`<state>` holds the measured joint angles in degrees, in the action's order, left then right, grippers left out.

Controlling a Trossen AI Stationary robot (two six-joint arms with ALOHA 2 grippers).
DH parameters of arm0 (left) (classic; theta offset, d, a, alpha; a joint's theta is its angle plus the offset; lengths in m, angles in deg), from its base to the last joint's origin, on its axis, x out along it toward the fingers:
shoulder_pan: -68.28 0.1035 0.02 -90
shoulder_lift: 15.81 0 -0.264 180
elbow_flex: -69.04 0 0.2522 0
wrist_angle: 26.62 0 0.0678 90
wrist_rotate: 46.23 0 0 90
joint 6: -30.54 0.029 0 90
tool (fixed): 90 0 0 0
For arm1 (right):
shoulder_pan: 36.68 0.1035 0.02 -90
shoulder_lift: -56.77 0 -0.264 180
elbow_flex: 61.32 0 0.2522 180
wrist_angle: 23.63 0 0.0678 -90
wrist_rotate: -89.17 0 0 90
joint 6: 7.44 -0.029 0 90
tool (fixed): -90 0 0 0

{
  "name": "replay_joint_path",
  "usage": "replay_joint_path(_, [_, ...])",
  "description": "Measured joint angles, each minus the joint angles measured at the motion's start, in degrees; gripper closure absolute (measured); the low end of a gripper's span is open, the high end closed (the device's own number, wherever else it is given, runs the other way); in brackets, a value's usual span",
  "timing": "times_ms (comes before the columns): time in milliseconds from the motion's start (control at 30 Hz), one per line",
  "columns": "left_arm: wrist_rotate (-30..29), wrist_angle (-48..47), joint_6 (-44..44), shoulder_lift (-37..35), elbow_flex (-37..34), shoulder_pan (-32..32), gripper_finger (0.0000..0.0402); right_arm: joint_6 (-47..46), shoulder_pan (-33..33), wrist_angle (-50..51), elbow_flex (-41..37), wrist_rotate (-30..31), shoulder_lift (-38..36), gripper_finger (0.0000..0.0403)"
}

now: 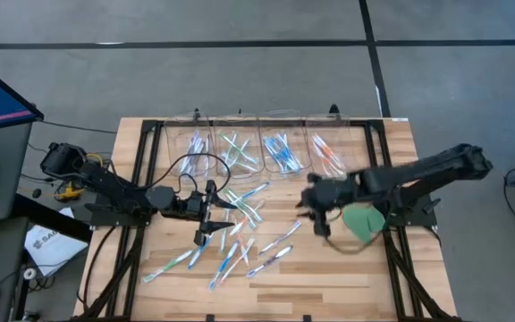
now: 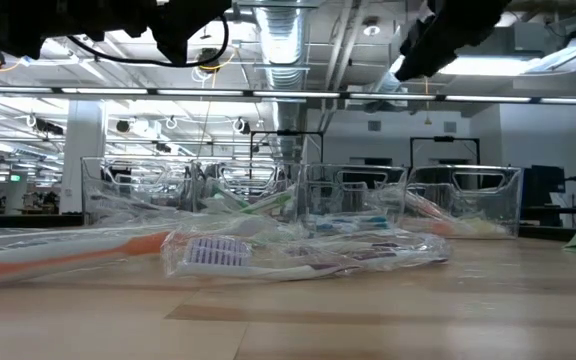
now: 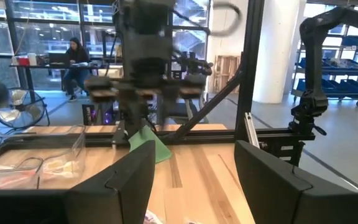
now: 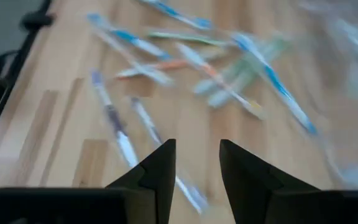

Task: Pick & Place Toothbrushes
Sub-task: Put the purple toothbrush into the left transparent bin

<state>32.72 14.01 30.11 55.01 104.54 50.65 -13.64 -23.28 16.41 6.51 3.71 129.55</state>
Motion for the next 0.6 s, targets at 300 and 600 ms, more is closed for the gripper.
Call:
replay_joint_path(300, [0.0, -2.1, -3.3, 0.0, 0.0, 0.0, 0.0188, 13.2, 6.5, -9.4, -0.9, 0.0, 15.3, 0.0284])
replay_joint_path(600, [0.0, -2.5, -3.3, 0.0, 0.0, 0.0, 0.0188, 13.7, 4.6, -7.9, 4.1, -0.3, 28.0, 0.0284])
